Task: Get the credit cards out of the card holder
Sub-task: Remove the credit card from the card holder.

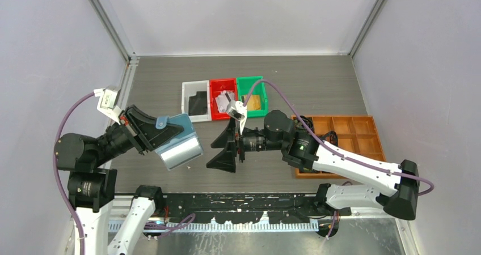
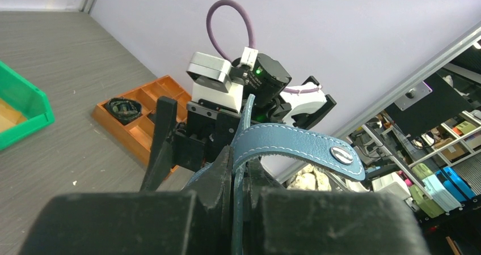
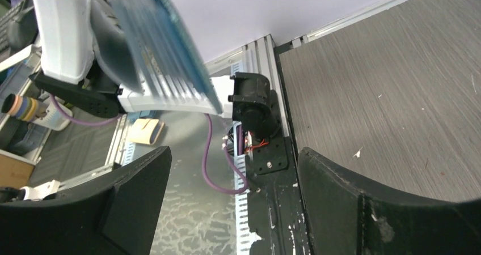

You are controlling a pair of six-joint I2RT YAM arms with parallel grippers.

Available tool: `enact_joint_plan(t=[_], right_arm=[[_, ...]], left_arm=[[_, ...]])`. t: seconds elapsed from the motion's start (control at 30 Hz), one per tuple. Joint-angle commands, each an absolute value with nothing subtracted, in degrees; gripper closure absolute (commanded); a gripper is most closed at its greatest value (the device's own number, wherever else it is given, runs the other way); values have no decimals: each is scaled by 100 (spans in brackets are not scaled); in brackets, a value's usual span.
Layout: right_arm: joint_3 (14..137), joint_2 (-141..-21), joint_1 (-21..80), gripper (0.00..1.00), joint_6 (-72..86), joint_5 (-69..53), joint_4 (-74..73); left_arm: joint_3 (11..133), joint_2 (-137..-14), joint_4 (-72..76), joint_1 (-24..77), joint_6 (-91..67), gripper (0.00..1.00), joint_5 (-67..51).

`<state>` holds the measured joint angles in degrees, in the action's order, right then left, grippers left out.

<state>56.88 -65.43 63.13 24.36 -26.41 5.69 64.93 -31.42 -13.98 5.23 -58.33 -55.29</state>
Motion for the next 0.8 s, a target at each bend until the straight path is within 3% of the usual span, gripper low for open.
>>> enact_joint_plan(t=[0.0, 0.77], right_arm=[[5625, -6164, 6310, 12, 2384, -2987, 792], [5937, -6934, 6284, 18, 3076, -2784, 2291]], left_arm=[[6681, -3114, -1017, 510, -5880, 100, -5590], [6718, -3048, -1246, 516, -5595, 100, -5713]])
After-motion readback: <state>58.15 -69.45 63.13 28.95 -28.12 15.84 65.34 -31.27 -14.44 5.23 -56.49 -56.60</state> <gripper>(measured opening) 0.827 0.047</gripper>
